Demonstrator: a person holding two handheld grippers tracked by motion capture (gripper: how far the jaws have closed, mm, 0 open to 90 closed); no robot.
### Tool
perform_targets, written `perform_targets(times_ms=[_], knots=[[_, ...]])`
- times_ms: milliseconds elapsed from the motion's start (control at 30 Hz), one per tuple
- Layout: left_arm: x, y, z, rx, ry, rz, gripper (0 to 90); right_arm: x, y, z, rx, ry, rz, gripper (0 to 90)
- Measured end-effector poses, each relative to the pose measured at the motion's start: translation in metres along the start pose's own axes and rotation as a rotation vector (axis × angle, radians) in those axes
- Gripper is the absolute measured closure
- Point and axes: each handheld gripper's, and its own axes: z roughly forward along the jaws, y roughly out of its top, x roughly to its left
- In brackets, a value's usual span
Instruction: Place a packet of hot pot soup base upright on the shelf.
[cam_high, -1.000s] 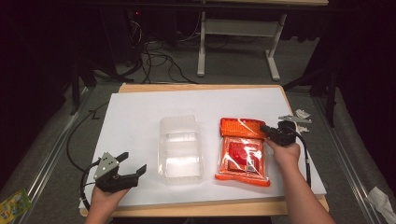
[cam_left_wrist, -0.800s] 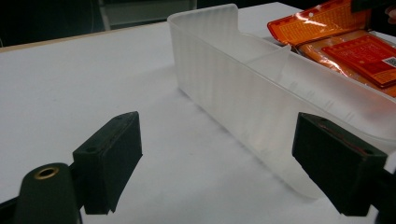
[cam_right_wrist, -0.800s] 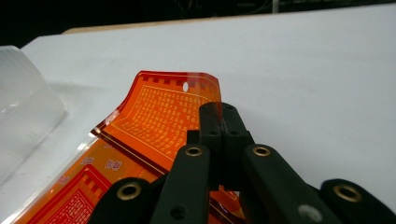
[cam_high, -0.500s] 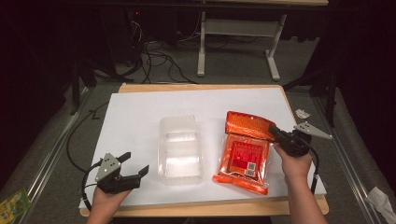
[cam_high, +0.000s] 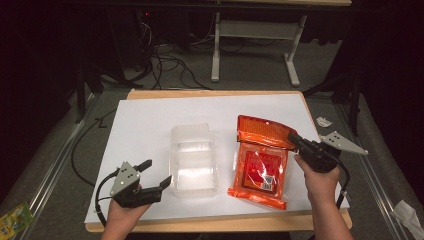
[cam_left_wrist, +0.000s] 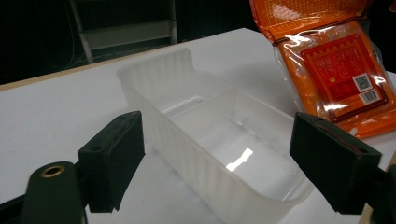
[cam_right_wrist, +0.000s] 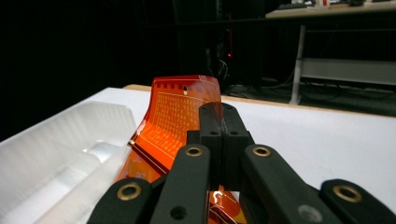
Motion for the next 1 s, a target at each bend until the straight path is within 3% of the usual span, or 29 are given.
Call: perform_targets(times_ms=[400, 600, 700, 1000], knots=[[-0.028, 0.034, 0.039, 0.005, -0.057, -0.007, 20.6, 0.031, 0.017, -0.018, -0.07, 0.083, -0.062, 90.0], [-0.04, 0.055, 0.072, 0.013, -0.096, -0.001, 21.1, 0.043, 0.022, -0.022, -0.093, 0.123, -0.079, 90.0], [-0.044, 0.065, 0.091, 0.014, -0.13, -0.023, 21.5, 0.047, 0.024, -0.024, -0.105, 0.142, -0.093, 90.0], [-0.056, 0.088, 0.136, 0.023, -0.192, -0.021, 22.4, 0.053, 0.026, -0.026, -0.114, 0.162, -0.105, 90.0]])
